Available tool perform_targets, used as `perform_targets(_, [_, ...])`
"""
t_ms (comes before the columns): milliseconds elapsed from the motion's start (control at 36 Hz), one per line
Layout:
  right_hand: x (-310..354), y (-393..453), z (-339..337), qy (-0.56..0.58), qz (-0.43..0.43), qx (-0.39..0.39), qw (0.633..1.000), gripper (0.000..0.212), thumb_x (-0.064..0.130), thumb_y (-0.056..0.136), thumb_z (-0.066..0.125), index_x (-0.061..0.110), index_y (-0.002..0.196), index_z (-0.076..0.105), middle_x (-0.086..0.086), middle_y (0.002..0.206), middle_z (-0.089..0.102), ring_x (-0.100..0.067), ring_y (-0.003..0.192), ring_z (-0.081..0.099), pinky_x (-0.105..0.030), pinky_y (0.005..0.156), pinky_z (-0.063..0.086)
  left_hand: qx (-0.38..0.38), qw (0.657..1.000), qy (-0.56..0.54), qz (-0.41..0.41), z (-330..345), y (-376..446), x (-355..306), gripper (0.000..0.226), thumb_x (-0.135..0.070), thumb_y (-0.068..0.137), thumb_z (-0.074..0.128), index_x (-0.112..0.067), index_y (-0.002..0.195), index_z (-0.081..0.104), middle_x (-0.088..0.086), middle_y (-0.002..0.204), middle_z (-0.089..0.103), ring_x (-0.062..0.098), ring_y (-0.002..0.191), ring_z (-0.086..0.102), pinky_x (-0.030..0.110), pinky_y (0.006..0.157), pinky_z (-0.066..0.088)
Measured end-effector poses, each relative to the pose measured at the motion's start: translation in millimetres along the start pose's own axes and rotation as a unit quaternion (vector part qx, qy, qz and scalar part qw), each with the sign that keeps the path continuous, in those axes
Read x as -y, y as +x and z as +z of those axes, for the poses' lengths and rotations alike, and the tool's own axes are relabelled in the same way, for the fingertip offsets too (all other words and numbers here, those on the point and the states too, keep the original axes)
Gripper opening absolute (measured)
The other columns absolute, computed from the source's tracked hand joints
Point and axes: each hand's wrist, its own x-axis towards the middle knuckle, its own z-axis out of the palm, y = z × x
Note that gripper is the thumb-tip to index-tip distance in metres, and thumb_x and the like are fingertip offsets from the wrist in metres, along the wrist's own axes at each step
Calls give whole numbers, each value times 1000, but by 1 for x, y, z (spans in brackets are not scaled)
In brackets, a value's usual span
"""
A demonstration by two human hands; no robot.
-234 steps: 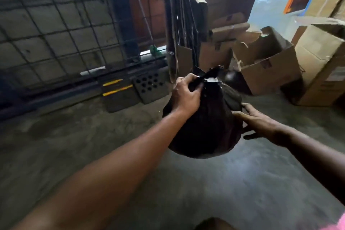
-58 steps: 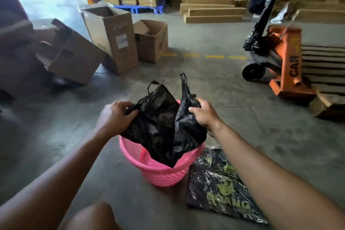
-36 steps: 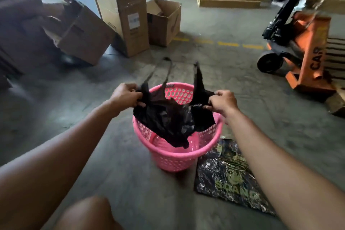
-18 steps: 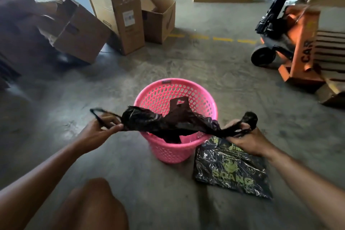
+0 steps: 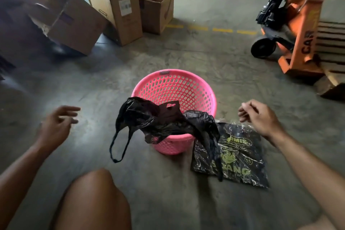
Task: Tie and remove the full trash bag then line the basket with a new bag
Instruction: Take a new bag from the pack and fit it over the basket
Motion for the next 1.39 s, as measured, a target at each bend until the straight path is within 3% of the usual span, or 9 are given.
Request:
perform_targets(111, [61, -33, 30, -121, -100, 11, 988, 43, 68, 84, 59, 25, 88, 57, 3, 82, 68, -15, 69, 67, -33, 62, 55, -34, 989, 15, 140, 15, -22, -75, 11, -21, 90, 71, -31, 91, 66, 5, 94, 67, 12, 72, 65, 15, 60, 50])
perform_targets(278, [58, -64, 104, -406, -212, 19, 888, 70, 64, 68, 72, 20, 112, 42, -4, 102, 57, -29, 79, 67, -40, 68, 56, 127, 919, 263, 263, 82, -56, -117, 67, -70, 61, 78, -30, 108, 52, -8, 106, 50, 17, 89, 58, 32, 64, 49])
perform_targets(444, [41, -52, 107, -341, -159, -16, 926, 28, 8, 80, 57, 20, 101, 42, -7, 89, 66, -35, 68, 69, -38, 54, 53, 140, 925, 296, 193, 106, -35, -98, 51, -30, 69, 77, -23, 107, 44, 3, 107, 53, 32, 83, 63, 36, 58, 50])
perform_targets(611, [43, -36, 72, -100, -149, 29, 983, 29, -8, 77, 51, 21, 80, 50, 3, 72, 64, -7, 67, 64, -33, 57, 54, 141, 974, 83, 155, 81, -21, -106, 28, 5, 81, 58, -22, 86, 56, -8, 75, 64, 11, 61, 65, 25, 55, 47])
perform_targets(750, [49, -20, 38, -199, -205, -20, 958, 22, 7, 71, 49, 22, 70, 66, 8, 81, 61, -21, 69, 62, -37, 63, 52, 126, 981, 33, 144, 46, 3, -110, 39, 14, 80, 47, -20, 72, 64, 2, 87, 71, 18, 68, 74, 24, 60, 51])
perform_targets(833, [55, -18, 32, -336, -194, -25, 921, 23, 25, 80, 50, 22, 83, 73, -1, 85, 58, -32, 65, 63, -37, 62, 54, 118, 969, 110, 186, 33, 3, -126, 35, -3, 61, 42, -23, 62, 70, -3, 83, 67, 8, 65, 64, 24, 61, 48])
perform_targets(972, [59, -16, 33, -427, -185, -79, 881, 24, 42, 84, 60, 19, 91, 62, -3, 78, 59, -35, 61, 66, -41, 56, 57, 18, 942, 273, 193, 36, -9, -142, 21, -31, 82, 53, -23, 70, 69, -4, 71, 63, 26, 65, 60, 31, 56, 39])
perform_targets(1139, [73, -16, 25, -467, -193, -107, 856, 42, 44, 75, 81, 17, 98, 60, -4, 77, 62, -34, 61, 68, -33, 55, 44, -41, 908, 366, 200, 35, -6, -153, 28, -50, 69, 78, -25, 78, 66, -2, 78, 53, 33, 62, 59, 34, 57, 39])
perform_targets(1389, [72, -14, 1, -510, -152, -1, 846, 119, 71, 49, 86, 22, 143, 31, -3, 108, 60, -33, 87, 70, -45, 89, 51, 86, 844, 511, 136, 3, 3, -138, 132, -63, 35, 94, -24, 148, 36, 13, 106, 46, 27, 63, 51, 33, 54, 41])
